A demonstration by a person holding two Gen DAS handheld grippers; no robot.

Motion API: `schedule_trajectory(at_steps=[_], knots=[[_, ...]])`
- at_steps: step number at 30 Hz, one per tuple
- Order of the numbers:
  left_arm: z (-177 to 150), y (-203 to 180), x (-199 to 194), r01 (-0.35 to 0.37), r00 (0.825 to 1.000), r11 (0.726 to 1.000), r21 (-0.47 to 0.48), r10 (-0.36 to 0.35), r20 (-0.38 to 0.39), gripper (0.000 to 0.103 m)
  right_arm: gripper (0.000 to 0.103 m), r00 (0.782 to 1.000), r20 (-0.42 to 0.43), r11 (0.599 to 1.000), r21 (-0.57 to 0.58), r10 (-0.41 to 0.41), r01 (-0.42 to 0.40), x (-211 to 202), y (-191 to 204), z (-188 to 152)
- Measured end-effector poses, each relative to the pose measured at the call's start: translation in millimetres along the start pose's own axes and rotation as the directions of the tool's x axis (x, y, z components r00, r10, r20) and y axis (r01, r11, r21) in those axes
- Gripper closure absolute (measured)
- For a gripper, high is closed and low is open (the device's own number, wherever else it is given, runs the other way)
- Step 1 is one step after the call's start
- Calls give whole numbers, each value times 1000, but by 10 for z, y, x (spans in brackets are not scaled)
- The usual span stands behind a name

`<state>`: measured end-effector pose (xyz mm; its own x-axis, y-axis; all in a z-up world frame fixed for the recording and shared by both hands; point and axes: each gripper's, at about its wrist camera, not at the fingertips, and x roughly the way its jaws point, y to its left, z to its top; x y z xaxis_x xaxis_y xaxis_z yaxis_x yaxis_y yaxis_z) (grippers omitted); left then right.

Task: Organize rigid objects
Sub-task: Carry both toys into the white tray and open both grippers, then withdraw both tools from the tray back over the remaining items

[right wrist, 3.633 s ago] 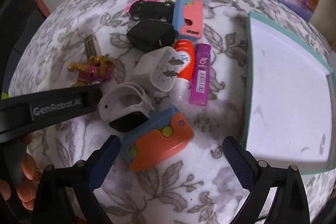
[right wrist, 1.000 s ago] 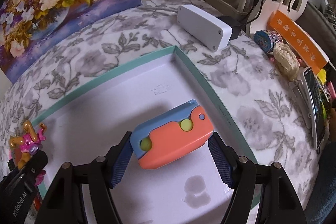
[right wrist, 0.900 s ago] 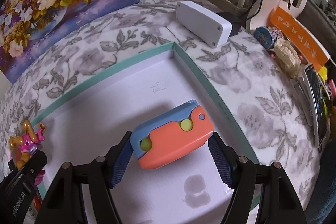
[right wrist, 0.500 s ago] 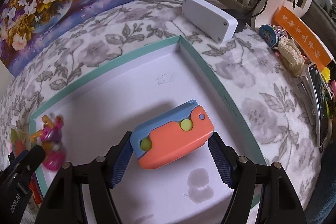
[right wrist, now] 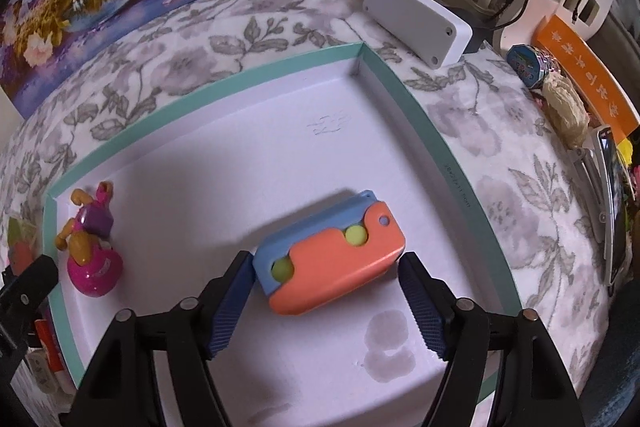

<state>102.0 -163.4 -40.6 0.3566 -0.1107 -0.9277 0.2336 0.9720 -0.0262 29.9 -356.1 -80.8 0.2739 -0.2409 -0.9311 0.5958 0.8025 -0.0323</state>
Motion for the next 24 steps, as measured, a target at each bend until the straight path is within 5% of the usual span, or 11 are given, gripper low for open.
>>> schedule_trajectory(at_steps=[8,24], knots=[[22,270,-9,-30,1000,996,-79,30,3,8,0,1000,10,1000,-18,-11,11,-29,31,-25],[-58,828,-217,-121,993,975,-184,116,-36,7,0,996,72,997,-65,46,-41,-441,261,-175]])
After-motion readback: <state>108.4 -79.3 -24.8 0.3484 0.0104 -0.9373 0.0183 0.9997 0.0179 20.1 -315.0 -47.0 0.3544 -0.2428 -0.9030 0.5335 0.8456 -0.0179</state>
